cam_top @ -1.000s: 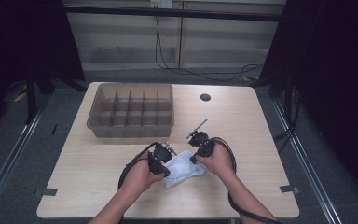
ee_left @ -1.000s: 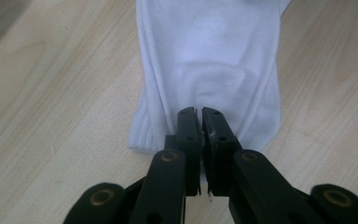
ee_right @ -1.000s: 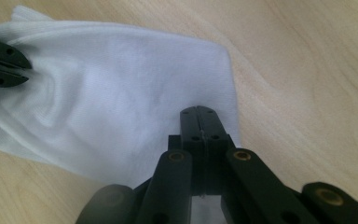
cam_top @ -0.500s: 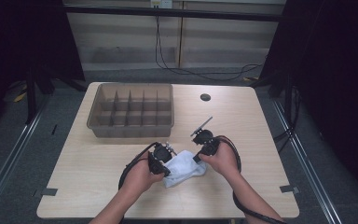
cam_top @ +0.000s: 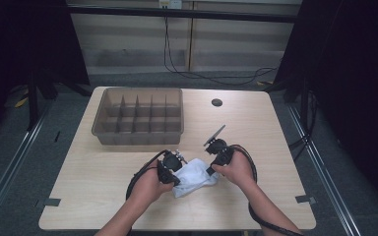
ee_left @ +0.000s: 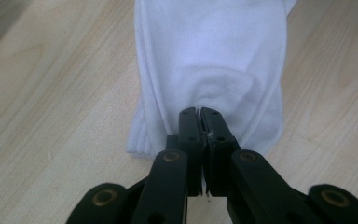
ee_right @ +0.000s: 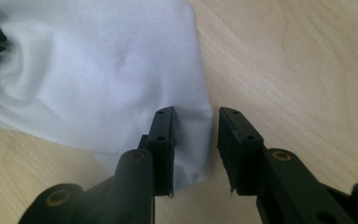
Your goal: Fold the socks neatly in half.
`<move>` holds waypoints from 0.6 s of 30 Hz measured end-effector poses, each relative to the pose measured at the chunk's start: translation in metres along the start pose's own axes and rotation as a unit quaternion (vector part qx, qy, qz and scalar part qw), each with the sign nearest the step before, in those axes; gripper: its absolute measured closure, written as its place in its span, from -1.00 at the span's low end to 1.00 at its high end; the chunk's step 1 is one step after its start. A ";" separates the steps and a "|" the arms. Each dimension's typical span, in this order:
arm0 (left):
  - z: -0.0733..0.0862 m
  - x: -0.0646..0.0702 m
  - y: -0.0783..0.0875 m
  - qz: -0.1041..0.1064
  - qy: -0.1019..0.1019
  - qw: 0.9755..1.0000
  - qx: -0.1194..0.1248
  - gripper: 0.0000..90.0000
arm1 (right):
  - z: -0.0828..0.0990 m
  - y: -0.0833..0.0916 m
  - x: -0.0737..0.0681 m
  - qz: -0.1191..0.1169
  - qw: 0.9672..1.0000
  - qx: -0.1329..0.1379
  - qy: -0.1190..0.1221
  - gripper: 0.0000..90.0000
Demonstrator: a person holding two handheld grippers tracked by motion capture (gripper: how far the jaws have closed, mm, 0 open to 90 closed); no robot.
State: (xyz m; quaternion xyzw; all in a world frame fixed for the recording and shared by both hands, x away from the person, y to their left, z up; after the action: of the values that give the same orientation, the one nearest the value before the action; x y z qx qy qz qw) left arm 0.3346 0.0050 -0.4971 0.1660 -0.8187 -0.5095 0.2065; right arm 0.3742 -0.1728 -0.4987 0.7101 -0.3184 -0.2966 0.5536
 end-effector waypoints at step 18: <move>-0.002 0.003 -0.004 -0.015 -0.017 1.000 -0.010 0.99 | 0.000 -0.003 0.000 -0.034 0.999 -0.001 -0.023 0.78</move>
State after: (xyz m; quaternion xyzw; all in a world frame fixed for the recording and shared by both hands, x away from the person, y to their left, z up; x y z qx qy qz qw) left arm 0.3333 0.0001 -0.4989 0.1670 -0.8145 -0.5235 0.1865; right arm 0.3745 -0.1726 -0.5018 0.7131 -0.3059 -0.3320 0.5364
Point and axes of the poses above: each handheld gripper's, and its own axes: y roughly backward along the jaws, z roughly out of its underside, x roughly to its right, the point moved 4 cm from there along -y, roughly forward along the jaws, and after that the axes turned 3 degrees about z, right-handed, at the moved point
